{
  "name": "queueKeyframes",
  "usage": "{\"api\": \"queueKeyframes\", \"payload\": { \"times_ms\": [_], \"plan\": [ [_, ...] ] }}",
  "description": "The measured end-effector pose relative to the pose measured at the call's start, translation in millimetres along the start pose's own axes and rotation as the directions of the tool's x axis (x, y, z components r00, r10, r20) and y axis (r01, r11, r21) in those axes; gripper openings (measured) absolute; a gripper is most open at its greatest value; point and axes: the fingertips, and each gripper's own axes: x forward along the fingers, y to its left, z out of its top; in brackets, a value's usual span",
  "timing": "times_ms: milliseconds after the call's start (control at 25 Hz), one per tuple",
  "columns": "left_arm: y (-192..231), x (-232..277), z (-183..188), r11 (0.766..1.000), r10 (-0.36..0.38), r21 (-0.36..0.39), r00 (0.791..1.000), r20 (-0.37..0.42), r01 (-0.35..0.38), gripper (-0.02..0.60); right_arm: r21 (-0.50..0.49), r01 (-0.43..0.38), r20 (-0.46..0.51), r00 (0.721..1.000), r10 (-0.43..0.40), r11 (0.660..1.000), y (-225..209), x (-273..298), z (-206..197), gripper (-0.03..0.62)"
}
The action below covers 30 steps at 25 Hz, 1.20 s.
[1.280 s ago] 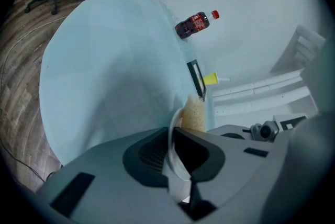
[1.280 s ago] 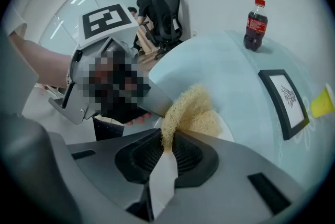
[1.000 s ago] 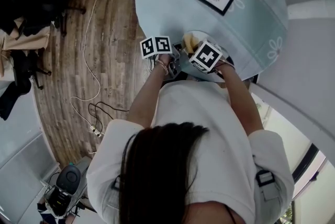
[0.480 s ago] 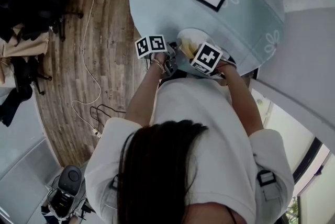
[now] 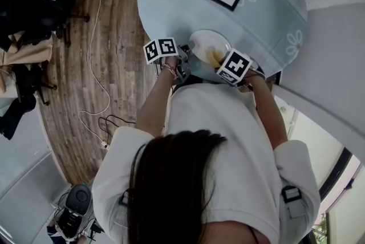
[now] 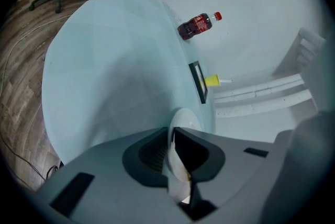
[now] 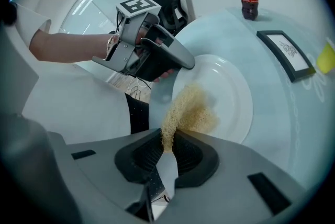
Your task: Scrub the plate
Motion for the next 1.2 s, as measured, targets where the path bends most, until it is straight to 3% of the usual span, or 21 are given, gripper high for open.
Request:
{"api": "queueKeyframes", "payload": {
  "times_ms": [520, 880, 1200],
  "plan": [
    [0, -1, 1, 1.000, 0.004, -0.011, 1.000, 0.007, -0.004, 0.044, 0.254, 0.018, 0.138, 0.989, -0.055, 0.967, -32, -14, -4, 0.061],
    [0, 1, 0, 1.000, 0.005, -0.002, 1.000, 0.005, -0.005, 0.044, 0.341, 0.019, 0.187, 0.978, -0.088, 0.940, -50, -6, 18, 0.061],
    [-1, -1, 0, 0.999, -0.033, -0.021, 0.999, -0.026, 0.032, 0.044, 0.348, -0.030, 0.190, 0.981, -0.039, 0.937, -49, 3, 47, 0.061]
  ]
}}
